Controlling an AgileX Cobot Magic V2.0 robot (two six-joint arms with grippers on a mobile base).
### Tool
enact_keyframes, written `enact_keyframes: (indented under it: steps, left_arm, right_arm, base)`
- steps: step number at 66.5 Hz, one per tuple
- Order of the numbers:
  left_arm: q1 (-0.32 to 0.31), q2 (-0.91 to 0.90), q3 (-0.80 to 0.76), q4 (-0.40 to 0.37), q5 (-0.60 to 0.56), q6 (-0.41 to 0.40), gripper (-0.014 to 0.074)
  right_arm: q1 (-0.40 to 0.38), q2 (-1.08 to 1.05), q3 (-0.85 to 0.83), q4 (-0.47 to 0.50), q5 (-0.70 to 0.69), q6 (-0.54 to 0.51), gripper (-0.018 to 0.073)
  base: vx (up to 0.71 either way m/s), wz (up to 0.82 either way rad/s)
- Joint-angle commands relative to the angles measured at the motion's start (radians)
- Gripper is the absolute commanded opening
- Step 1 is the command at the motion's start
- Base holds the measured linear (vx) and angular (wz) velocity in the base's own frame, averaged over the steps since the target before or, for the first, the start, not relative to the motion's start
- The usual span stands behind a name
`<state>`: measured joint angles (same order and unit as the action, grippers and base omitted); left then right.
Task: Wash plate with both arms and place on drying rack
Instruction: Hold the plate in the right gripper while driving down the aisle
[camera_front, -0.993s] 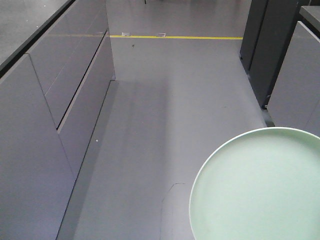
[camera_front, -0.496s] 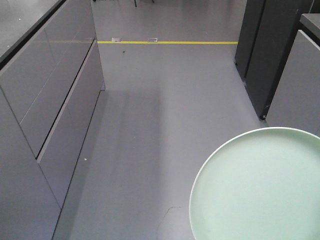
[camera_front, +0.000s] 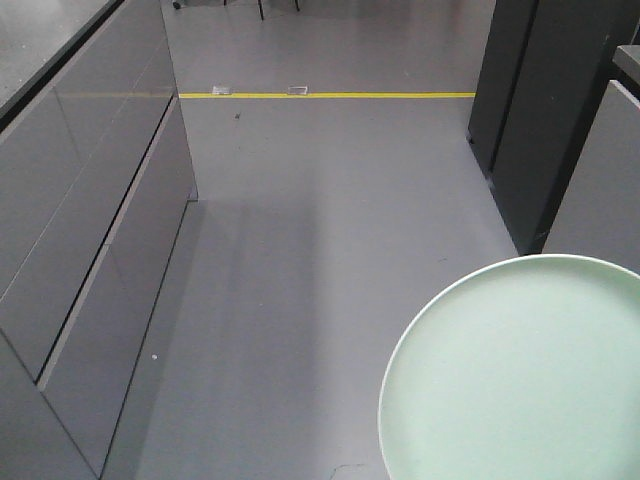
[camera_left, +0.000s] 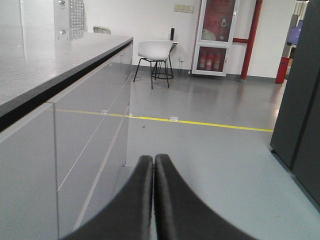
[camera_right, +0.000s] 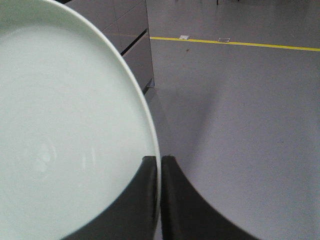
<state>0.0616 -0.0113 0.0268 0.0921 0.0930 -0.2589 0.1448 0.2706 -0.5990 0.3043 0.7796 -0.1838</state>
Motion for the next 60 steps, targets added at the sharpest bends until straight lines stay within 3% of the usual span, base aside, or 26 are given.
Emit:
enact_keyframes:
  steps: [1,60]
  left_arm:
    - [-0.003,-0.015,0.015,-0.001,-0.074,-0.01,-0.0006]
    - [-0.003,-0.015,0.015,-0.001,-0.074,-0.01,-0.0006]
  right_arm:
    - [-0.003,0.012,-0.027,0.013,-0.08,-0.002,-0.0005]
    - [-0.003,0.012,-0.027,0.013,-0.078,-0.002,-0.0005]
  base:
    - [0.31,-0.06]
    - [0.27,-0.04]
